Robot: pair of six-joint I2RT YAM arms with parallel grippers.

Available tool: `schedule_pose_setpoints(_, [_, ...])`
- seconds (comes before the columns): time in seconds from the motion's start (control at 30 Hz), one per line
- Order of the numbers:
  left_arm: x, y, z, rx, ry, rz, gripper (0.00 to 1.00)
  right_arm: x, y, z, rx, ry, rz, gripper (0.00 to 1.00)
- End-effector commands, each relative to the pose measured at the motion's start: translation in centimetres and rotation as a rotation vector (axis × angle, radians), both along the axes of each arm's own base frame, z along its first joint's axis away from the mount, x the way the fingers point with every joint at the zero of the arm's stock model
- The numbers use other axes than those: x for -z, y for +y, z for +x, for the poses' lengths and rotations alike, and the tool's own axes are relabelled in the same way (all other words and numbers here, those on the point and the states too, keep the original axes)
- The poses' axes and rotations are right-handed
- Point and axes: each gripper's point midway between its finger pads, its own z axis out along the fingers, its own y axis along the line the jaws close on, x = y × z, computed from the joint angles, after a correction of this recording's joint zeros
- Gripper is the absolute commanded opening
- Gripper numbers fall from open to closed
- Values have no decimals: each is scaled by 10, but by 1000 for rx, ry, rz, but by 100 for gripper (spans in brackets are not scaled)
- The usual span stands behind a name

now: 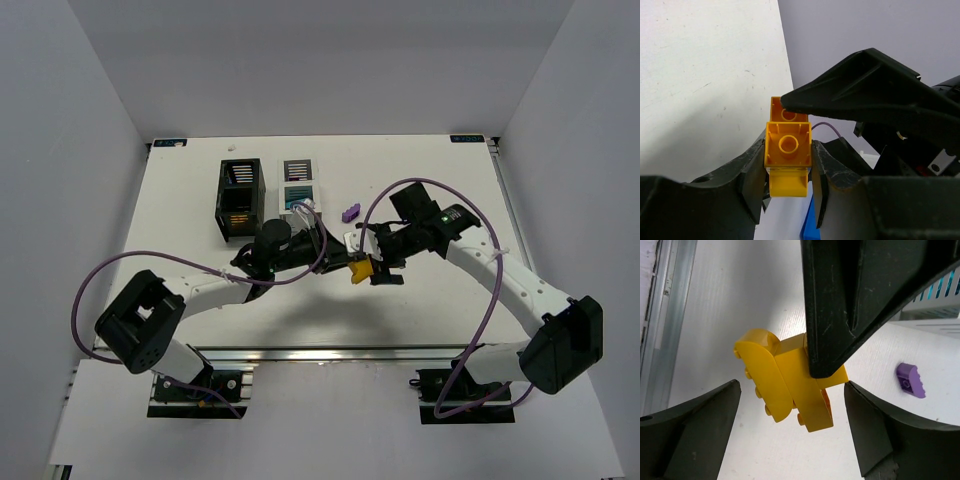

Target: Sort the legos into containers by color

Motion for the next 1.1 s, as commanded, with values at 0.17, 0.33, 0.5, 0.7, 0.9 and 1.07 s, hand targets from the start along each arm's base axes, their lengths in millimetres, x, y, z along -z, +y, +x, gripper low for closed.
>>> schedule_pose_setpoints(0.17, [-17,7,-4,-3,-92,33,5,-10,3,6,108,33,46,89])
schedule_pose_setpoints(0.33, [-5,17,-3,-26,-101,131,3,-27,2,13,166,69,90,89])
schedule_pose_setpoints(0.5, [-4,35,0,-85,-143,216,1,-49,0,20,230,109,146,89])
schedule_pose_setpoints(0.7, [-35,55,2,-166,-275,218,0,-79,14,19,329,307,295,90])
schedule_pose_setpoints(0.9, [-79,74,9,-285,-416,166,0,-87,33,-9,334,661,399,89])
schedule_pose_setpoints(1.07, [-109,78,9,-318,-484,85,0,-101,43,-21,272,855,462,89])
